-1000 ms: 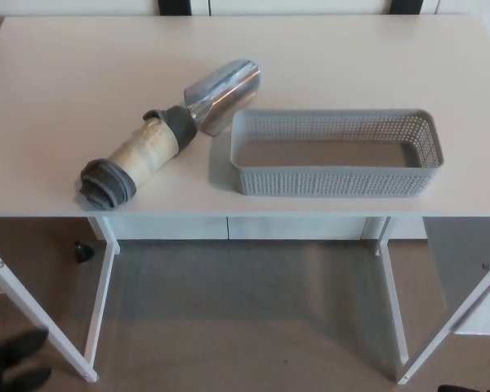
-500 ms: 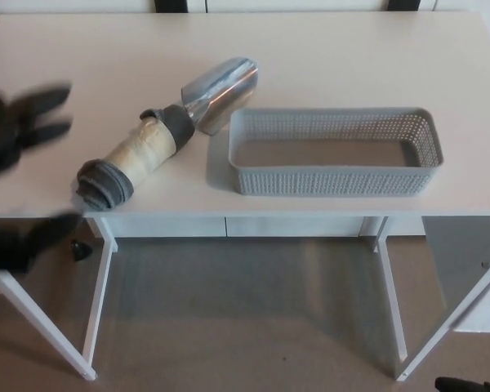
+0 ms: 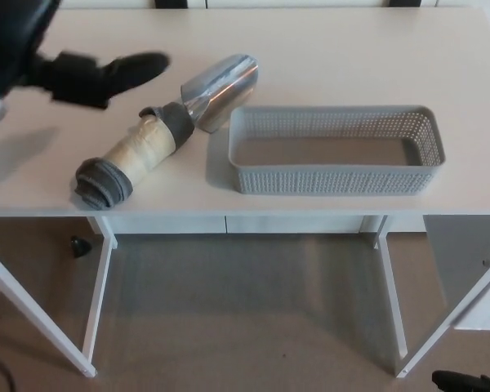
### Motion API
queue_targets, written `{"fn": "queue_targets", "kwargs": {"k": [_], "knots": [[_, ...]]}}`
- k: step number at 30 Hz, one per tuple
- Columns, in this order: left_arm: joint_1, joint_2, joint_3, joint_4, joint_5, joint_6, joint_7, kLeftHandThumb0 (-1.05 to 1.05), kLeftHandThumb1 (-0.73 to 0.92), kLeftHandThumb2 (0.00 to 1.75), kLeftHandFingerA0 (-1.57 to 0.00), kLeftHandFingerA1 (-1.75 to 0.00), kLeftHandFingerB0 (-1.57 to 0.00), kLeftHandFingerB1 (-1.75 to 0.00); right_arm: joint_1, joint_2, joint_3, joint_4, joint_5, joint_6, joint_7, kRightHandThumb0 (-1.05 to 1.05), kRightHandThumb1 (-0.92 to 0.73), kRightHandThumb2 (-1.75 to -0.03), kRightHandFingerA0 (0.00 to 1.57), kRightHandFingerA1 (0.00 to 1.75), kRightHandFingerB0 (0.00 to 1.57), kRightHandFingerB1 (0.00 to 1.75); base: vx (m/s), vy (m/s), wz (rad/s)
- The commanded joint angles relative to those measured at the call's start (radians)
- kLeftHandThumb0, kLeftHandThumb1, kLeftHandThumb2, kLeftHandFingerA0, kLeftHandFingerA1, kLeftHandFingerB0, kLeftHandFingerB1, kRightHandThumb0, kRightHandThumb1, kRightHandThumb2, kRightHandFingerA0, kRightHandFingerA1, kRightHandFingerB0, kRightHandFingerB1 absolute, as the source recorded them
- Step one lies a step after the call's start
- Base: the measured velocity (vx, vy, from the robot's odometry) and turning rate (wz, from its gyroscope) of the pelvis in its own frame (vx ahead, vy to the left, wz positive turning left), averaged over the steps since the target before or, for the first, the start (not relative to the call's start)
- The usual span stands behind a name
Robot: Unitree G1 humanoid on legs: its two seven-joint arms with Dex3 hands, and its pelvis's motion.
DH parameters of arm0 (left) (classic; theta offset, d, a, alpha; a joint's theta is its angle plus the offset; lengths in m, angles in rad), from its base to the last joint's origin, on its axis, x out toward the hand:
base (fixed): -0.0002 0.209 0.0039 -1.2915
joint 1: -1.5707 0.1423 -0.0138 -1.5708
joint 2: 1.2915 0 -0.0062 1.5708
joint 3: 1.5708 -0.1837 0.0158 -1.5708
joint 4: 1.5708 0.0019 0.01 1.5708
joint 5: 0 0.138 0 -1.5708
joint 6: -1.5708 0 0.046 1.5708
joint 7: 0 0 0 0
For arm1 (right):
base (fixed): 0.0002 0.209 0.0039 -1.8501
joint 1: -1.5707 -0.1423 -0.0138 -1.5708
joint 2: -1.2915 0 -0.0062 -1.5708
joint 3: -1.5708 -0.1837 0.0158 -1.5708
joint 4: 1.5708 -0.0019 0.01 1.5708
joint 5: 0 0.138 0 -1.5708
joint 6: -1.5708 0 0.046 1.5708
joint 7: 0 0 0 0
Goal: The robot walks towards a desk on which a shovel is kept on the left hand side and a container is kept on the right hand side. The robot picks up the shovel using its left hand and places it in the container.
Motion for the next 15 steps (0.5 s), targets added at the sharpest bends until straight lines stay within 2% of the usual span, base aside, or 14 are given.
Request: {"fn": "queue_targets", "kwargs": {"k": [1, 2, 5, 6, 7, 8, 15], "knots": [[-0.304, 0.007, -0.328, 0.431, 0.524, 0.271, 0.195, -0.72, 0.44, 0.74, -0.15, -0.41, -0.09, -0.35, -0.005, -0.015, -0.006, -0.045, -0.018, -0.004, -0.036, -0.35, -0.48, -0.54, 0.75, 0.63, 0.6, 0.49, 0.0, 0.0, 0.0], [-0.307, -0.001, -0.339, 0.449, 0.521, 0.288, 0.194, -0.35, 0.22, 0.85, -0.01, -0.49, 0.0, -0.47, -0.006, -0.016, -0.006, -0.045, -0.017, -0.003, -0.035, -0.35, -0.48, -0.54, 0.74, 0.62, 0.6, 0.49, 0.0, 0.0, 0.0], [-0.324, -0.007, -0.379, 0.495, 0.528, 0.324, 0.195, -0.35, 0.21, 0.84, 0.0, -0.49, 0.0, -0.48, -0.004, -0.017, -0.002, -0.057, -0.023, 0.003, -0.036, -0.37, -0.48, -0.54, 0.73, 0.6, 0.59, 0.48, 0.0, 0.0, 0.0], [-0.328, -0.013, -0.393, 0.516, 0.529, 0.336, 0.192, -0.71, 0.44, 0.75, -0.1, -0.39, -0.06, -0.31, -0.003, -0.019, 0.0, -0.062, -0.027, 0.009, -0.038, -0.37, -0.49, -0.54, 0.72, 0.6, 0.59, 0.47, 0.0, 0.0, 0.0], [-0.327, -0.014, -0.4, 0.526, 0.529, 0.342, 0.191, -0.69, 0.43, 0.61, -0.11, -0.35, -0.08, -0.25, -0.003, -0.019, 0.001, -0.063, -0.029, 0.011, -0.039, -0.38, -0.49, -0.54, 0.73, 0.59, 0.59, 0.47, 0.0, 0.0, 0.0], [-0.32, -0.014, -0.409, 0.546, 0.52, 0.348, 0.187, -0.58, 0.38, 0.75, -0.03, -0.3, -0.06, -0.24, -0.004, -0.02, 0.003, -0.064, -0.033, 0.013, -0.041, -0.38, -0.49, -0.54, 0.73, 0.59, 0.59, 0.47, 0.0, 0.0, 0.0], [-0.317, -0.011, -0.445, 0.654, 0.481, 0.393, 0.177, -0.53, 0.34, 0.73, 0.0, -0.22, -0.01, -0.2, 0.003, -0.021, 0.004, -0.076, -0.032, 0.015, -0.036, -0.35, -0.49, -0.54, 0.75, 0.62, 0.61, 0.49, 0.0, 0.0, 0.0]]}}
